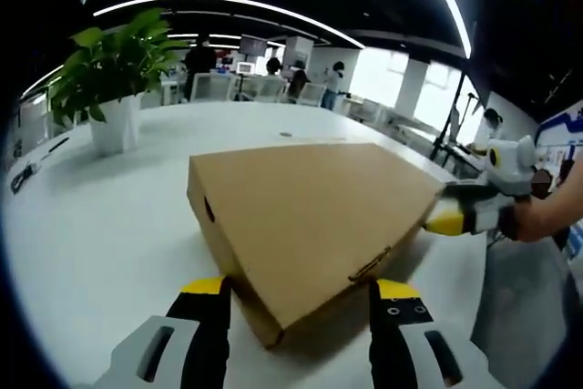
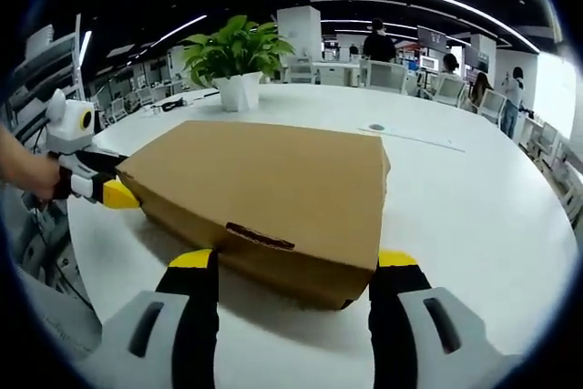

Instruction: Operate the shoe box by opening the lid, removing the specified soft item, and placing it in the target area until the item is outside and the box remains undamaged.

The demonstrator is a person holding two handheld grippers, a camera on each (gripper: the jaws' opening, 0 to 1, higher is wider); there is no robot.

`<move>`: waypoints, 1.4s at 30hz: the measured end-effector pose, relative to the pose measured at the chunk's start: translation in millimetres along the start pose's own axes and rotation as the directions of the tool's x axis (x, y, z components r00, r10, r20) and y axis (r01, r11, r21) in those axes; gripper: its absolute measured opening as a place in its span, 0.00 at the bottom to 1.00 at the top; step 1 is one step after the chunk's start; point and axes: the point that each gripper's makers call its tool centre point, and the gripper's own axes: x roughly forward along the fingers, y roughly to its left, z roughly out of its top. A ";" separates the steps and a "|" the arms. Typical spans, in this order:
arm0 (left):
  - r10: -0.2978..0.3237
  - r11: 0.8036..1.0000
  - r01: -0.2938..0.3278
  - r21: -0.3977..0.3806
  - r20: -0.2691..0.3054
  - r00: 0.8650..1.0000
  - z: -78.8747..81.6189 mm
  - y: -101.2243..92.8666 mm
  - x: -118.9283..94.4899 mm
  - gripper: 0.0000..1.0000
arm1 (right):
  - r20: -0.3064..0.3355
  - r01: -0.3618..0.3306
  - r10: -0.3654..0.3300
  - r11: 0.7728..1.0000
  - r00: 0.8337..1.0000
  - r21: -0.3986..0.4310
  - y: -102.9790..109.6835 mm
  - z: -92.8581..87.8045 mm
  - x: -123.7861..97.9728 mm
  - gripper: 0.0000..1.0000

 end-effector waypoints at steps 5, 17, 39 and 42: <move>0.003 1.000 -0.003 -0.002 0.005 1.000 0.8 2.3 1.3 0.62 | 0.003 -0.001 0.001 1.000 1.000 -0.003 -1.8 0.8 3.1 0.63; 0.013 1.000 -0.013 0.001 0.009 1.000 2.3 3.0 2.9 0.62 | 0.010 -0.008 0.008 1.000 1.000 -0.010 -3.4 2.7 5.1 0.63; 0.067 0.998 -0.067 -0.003 -0.013 0.998 -15.7 1.3 2.3 0.60 | 0.007 0.115 -0.116 0.982 0.993 -0.148 -23.3 -20.5 6.7 0.56; 0.067 0.998 -0.067 -0.002 -0.016 0.998 -16.5 1.6 3.0 0.60 | 0.042 0.129 -0.124 0.976 0.991 -0.176 -24.2 -14.2 6.2 0.43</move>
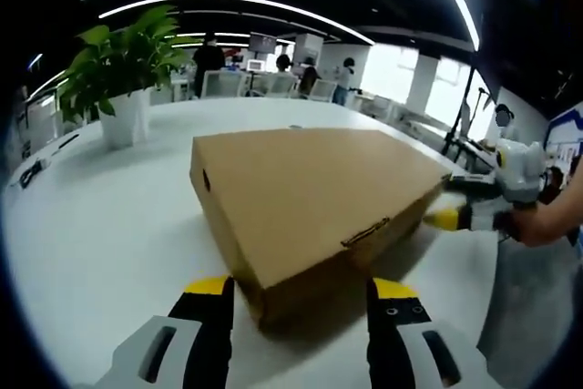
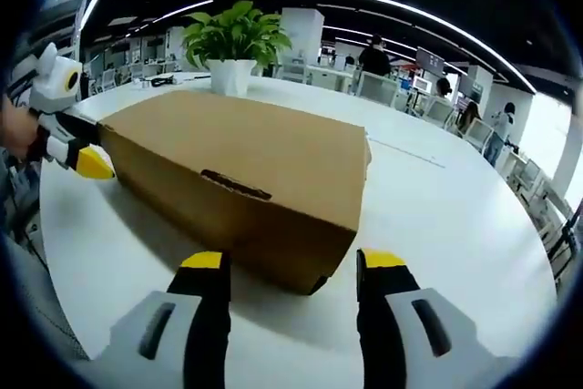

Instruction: Operate the shoe box by opening the lid, removing the specified soft item, and placing it in the target area until the item is outside and the box remains undamaged.

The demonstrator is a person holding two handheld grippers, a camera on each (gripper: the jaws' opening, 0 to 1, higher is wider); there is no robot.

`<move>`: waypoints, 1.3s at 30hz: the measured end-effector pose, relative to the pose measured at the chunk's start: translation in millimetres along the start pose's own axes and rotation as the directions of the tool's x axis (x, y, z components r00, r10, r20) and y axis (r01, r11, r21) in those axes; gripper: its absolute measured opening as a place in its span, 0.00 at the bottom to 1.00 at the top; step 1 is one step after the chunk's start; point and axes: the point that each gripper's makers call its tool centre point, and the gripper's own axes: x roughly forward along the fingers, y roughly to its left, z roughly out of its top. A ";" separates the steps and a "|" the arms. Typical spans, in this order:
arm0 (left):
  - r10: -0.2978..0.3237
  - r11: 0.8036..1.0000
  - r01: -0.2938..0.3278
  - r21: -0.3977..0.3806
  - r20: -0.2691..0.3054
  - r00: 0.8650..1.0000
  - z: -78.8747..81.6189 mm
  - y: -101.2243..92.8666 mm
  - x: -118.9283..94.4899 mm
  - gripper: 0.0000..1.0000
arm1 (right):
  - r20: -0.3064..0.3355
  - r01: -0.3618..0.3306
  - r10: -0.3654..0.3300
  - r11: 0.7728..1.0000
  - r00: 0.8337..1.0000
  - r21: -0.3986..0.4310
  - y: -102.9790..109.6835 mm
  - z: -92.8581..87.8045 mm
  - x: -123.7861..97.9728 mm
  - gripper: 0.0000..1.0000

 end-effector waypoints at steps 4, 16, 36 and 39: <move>0.001 1.000 -0.001 0.000 0.001 1.000 0.6 -0.1 0.3 0.59 | -0.008 -0.013 0.013 1.000 1.000 0.009 3.4 -1.9 -0.6 0.41; 0.002 1.000 -0.002 0.005 0.000 1.000 -1.1 -1.6 -3.7 0.59 | 0.020 0.000 -0.001 0.999 1.000 0.043 -1.0 3.4 -7.1 0.38; 0.011 1.000 -0.011 -0.009 0.018 1.000 3.5 -2.9 -10.7 0.58 | 0.068 0.007 -0.011 0.998 0.998 0.062 -5.8 30.1 -28.2 0.36; 0.012 1.000 -0.012 -0.006 0.028 1.000 7.2 -3.8 -12.8 0.58 | 0.073 0.009 -0.013 0.998 0.997 0.060 -7.1 34.6 -30.7 0.36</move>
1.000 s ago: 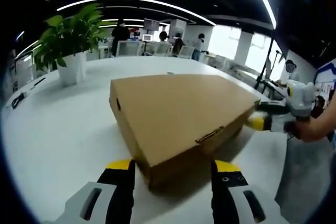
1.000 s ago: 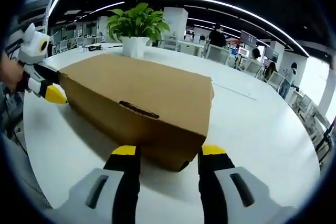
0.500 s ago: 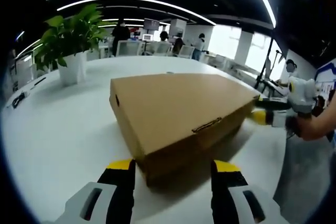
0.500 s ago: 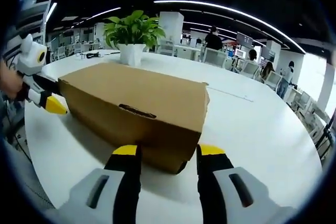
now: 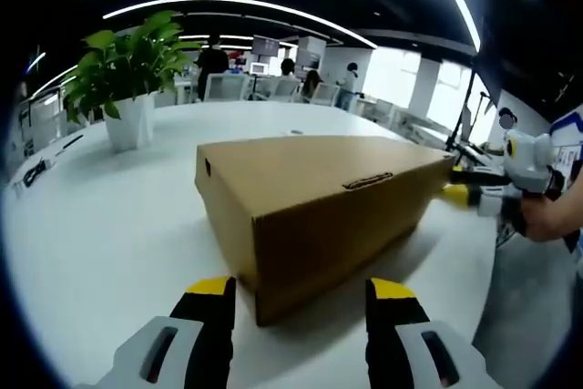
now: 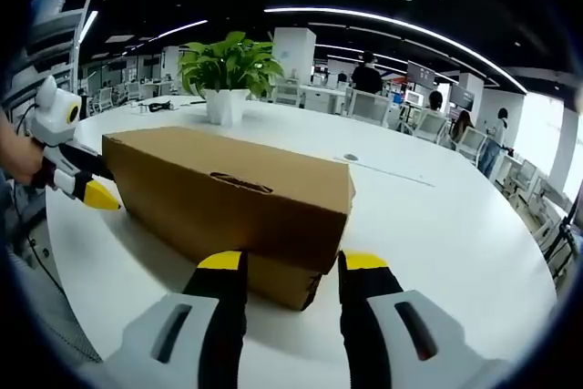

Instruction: Operate the shoe box by opening the lid, removing the specified soft item, and placing it in the target area until the item is outside and the box remains undamaged.

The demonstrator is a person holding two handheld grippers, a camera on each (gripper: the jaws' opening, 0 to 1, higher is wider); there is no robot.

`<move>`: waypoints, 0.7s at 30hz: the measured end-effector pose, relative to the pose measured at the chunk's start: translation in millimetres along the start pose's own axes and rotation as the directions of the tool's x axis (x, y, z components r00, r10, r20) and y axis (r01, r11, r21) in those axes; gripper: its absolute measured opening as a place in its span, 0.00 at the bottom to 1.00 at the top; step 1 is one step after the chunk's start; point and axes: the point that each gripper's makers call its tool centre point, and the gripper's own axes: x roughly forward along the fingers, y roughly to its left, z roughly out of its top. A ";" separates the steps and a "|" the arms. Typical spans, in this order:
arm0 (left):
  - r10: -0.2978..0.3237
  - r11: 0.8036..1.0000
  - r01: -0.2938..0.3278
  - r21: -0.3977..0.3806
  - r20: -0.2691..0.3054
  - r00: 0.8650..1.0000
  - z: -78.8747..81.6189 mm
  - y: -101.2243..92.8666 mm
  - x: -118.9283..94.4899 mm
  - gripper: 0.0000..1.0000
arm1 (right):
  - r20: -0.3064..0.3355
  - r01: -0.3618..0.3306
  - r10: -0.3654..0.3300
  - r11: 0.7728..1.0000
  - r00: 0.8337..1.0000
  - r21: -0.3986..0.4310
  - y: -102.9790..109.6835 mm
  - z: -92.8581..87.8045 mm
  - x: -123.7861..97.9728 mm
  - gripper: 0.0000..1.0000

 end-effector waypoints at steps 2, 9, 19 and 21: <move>0.000 1.000 0.000 -0.001 0.012 1.000 3.9 -0.4 -1.3 0.58 | 0.006 0.004 -0.004 1.000 1.000 -0.005 -0.9 5.4 -3.2 0.36; 0.005 1.000 -0.006 0.009 0.044 0.999 18.6 -1.8 -6.2 0.58 | 0.039 0.006 -0.004 0.999 0.999 -0.033 -4.1 19.2 -8.0 0.35; 0.023 1.000 -0.023 -0.006 0.076 0.997 33.5 -2.9 -15.0 0.58 | 0.090 0.018 -0.015 0.999 0.996 -0.034 -9.3 50.1 -10.4 0.33; 0.030 0.999 -0.029 -0.015 0.080 0.996 35.3 -0.9 -15.5 0.57 | 0.097 0.021 -0.017 0.999 0.995 -0.036 -11.1 54.9 -10.3 0.32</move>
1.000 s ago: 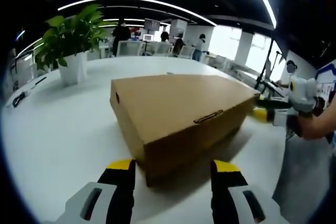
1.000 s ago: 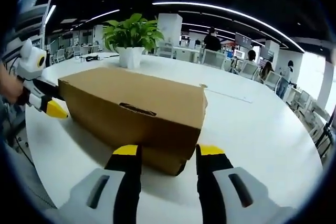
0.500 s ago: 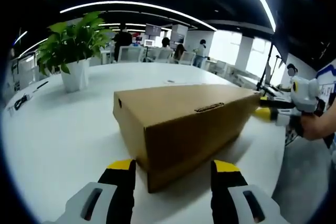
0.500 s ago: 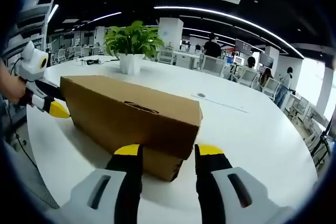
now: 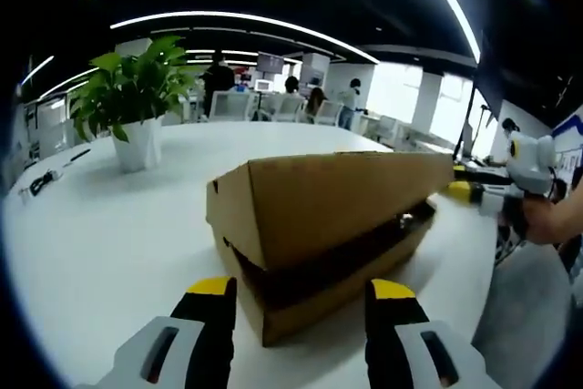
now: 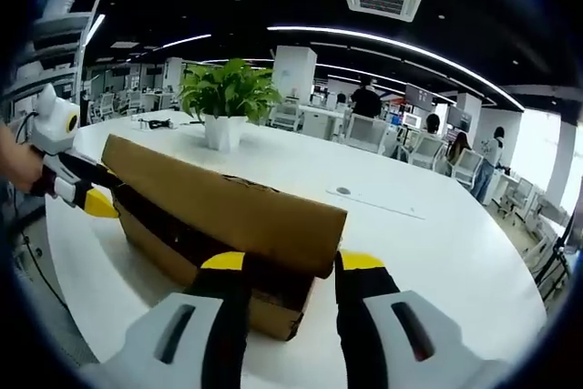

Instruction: Operate the shoe box by opening the lid, removing the specified soft item, and placing it in the target area until the item is outside and the box remains undamaged.

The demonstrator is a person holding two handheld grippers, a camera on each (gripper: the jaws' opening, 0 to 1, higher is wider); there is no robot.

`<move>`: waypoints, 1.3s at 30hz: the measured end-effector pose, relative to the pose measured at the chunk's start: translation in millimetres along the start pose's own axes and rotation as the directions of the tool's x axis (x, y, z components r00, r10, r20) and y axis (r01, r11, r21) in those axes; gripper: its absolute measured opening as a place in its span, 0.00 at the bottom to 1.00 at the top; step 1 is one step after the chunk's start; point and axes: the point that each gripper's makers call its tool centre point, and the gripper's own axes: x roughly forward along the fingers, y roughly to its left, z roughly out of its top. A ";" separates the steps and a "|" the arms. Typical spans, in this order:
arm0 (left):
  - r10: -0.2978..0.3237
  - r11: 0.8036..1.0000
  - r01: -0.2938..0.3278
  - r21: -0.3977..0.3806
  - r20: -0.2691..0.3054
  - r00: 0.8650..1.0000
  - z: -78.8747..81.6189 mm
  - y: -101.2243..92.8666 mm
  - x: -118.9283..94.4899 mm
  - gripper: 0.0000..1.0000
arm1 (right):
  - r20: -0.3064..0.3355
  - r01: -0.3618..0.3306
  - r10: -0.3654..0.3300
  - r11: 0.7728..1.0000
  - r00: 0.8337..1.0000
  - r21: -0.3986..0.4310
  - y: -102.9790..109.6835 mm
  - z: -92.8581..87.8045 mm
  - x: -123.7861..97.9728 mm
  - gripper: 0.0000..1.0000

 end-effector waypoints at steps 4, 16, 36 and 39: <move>0.021 1.000 -0.021 -0.001 -0.013 1.000 2.5 5.3 -0.7 0.56 | 0.013 0.000 0.000 1.000 1.000 -0.006 -2.9 5.4 3.2 0.31; 0.042 0.999 -0.042 -0.018 0.006 0.999 20.4 5.4 -3.3 0.51 | 0.038 0.017 -0.017 1.000 0.999 0.002 -12.3 18.9 6.6 0.26; 0.190 0.981 -0.194 -0.009 -0.167 0.968 2.9 27.4 -0.1 0.33 | 0.074 0.038 -0.036 0.999 0.997 -0.020 -26.6 36.5 18.1 0.20; 0.217 0.976 -0.220 0.002 -0.172 0.961 2.6 28.6 -2.2 0.28 | 0.077 0.037 -0.036 0.999 0.996 -0.021 -28.2 38.0 19.1 0.19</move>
